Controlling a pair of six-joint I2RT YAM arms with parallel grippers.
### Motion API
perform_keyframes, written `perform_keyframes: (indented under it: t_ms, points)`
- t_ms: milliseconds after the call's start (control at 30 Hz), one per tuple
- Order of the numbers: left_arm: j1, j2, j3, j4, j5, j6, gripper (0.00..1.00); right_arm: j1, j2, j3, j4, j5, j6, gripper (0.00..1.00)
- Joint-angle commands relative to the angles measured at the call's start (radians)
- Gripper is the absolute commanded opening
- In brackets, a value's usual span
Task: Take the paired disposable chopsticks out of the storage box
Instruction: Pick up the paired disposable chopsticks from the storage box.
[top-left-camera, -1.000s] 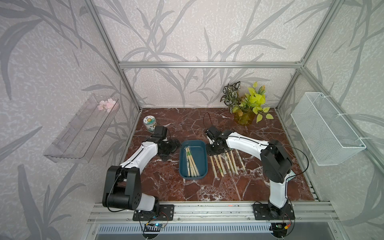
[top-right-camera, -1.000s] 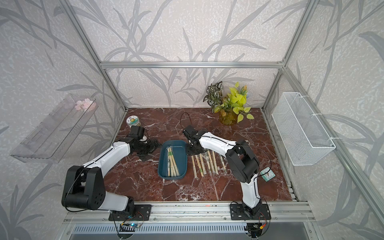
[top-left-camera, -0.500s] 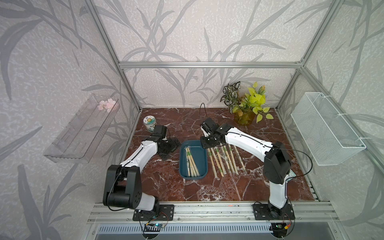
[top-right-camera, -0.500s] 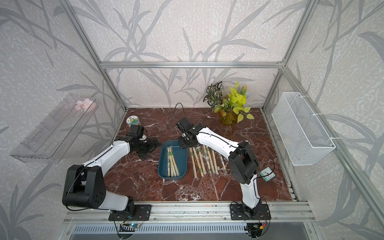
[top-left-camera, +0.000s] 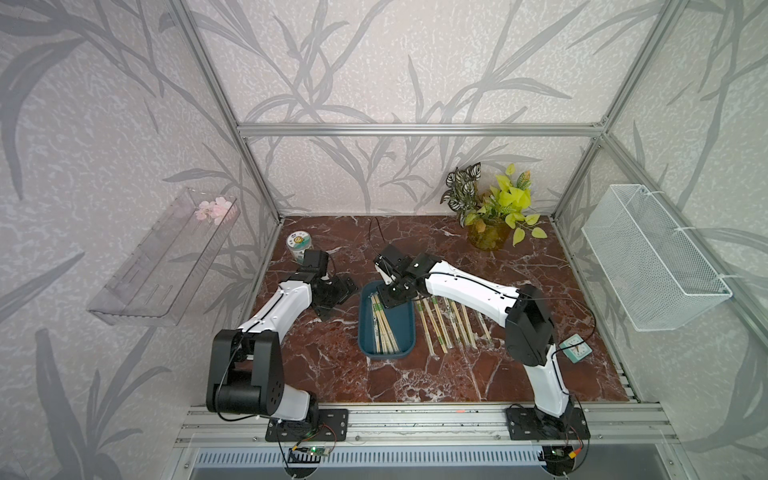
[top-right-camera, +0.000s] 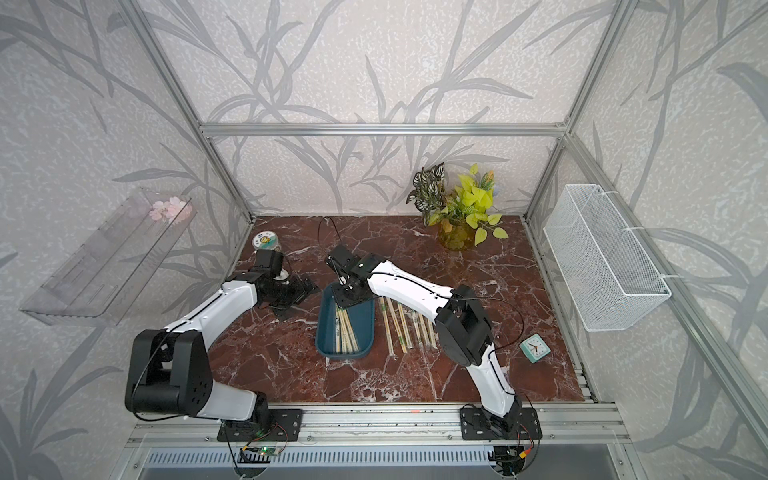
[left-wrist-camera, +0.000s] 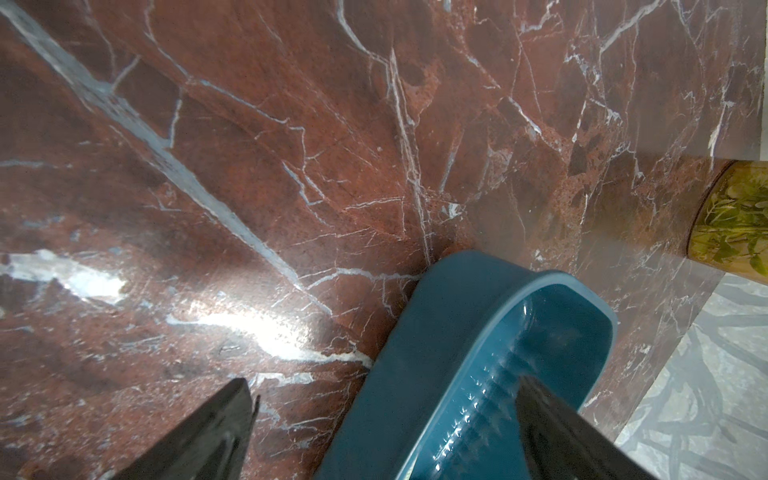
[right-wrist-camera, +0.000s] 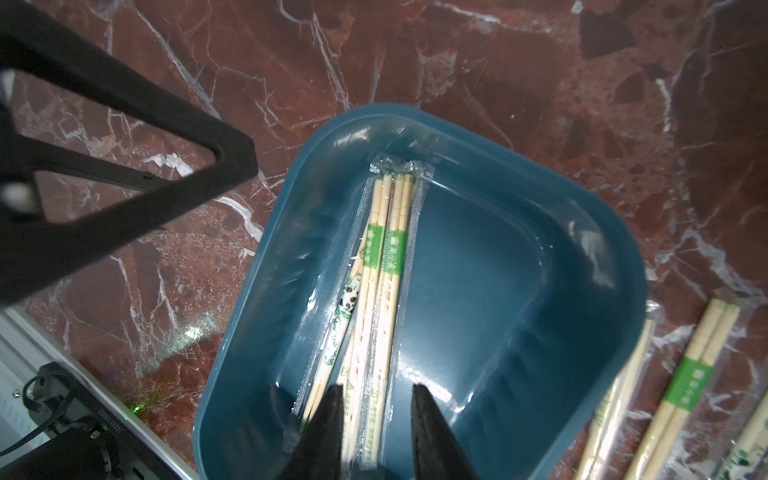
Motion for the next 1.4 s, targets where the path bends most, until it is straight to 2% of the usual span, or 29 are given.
perform_keyframes:
  t_ms: [0, 600, 1367]
  points:
    - [0.013, 0.005, 0.023, -0.026, -0.010, 0.020, 0.99, 0.013, 0.026, 0.048, -0.048, 0.000, -0.018, 0.30]
    - [0.035, 0.005, 0.001, -0.012, 0.001, 0.023, 0.99, 0.036, 0.170, 0.123, -0.097, 0.021, -0.039, 0.33]
    - [0.048, -0.001, -0.010, -0.012, 0.006, 0.026, 0.99, 0.050, 0.235, 0.112, -0.106, 0.077, -0.058, 0.32]
